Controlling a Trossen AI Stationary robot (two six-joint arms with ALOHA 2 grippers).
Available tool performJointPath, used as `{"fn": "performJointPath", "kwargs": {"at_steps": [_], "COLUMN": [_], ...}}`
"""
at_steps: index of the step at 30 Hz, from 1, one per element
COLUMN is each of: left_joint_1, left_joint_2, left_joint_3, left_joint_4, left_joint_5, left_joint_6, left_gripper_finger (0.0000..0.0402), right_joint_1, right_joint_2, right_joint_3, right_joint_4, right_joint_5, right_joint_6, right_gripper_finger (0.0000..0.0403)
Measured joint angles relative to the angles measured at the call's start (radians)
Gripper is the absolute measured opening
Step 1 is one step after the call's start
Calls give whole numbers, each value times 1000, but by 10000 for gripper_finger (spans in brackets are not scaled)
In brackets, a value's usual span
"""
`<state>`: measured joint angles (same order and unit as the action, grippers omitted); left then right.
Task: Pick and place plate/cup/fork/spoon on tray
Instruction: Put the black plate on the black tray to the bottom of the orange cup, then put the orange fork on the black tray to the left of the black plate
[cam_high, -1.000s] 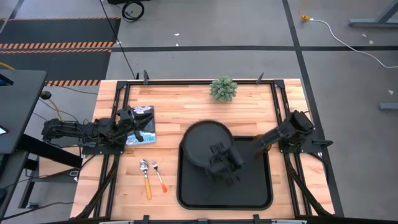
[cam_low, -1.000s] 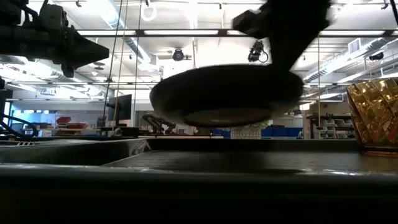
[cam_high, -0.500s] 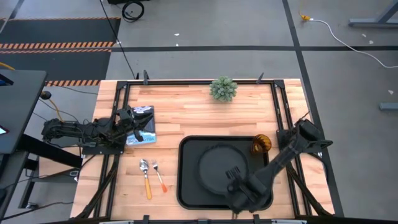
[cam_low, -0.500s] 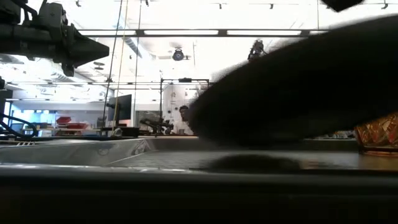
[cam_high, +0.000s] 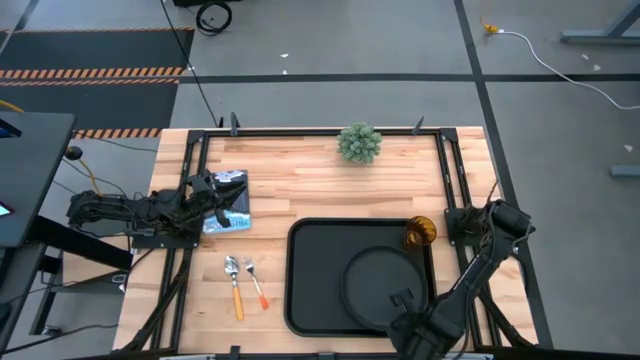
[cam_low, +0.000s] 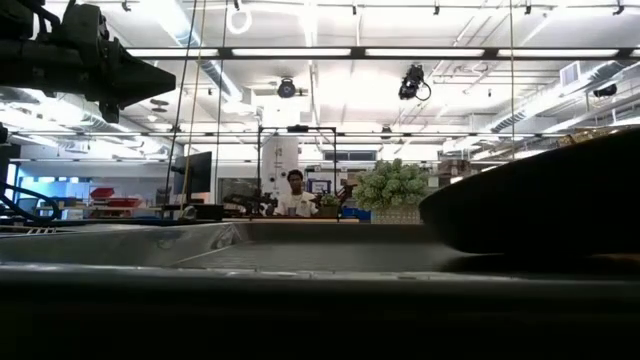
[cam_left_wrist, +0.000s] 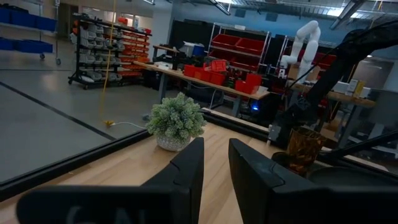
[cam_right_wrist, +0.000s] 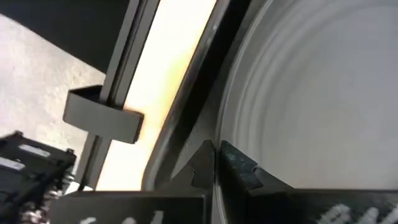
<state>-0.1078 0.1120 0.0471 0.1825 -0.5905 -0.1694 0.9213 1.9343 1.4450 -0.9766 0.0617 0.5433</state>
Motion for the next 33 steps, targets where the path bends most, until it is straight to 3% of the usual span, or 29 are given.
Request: {"fn": "performJointPath", "kwargs": {"at_steps": [10,17,23,29,33], "left_joint_1": [0,0,0,-8,-21], "left_joint_2": [0,0,0,0,0], "left_joint_3": [0,0,0,0,1], "left_joint_4": [0,0,0,-9,-44], "left_joint_5": [1,1,45,319,427], "left_joint_6": [0,-3,-9,-6,-11], "left_gripper_finger": [82,82,82,93,102], "right_joint_1": [4,-18,-66,-117,-161], "right_joint_2": [0,0,0,0,0], "right_joint_3": [-18,76,217,303,295], "right_joint_4": [18,-17,-128,-263,-294], "right_joint_5": [-65,-98,102,401,512], "right_joint_6": [209,278,263,195,84], "right_gripper_finger": [85,128,128,127,127]}}
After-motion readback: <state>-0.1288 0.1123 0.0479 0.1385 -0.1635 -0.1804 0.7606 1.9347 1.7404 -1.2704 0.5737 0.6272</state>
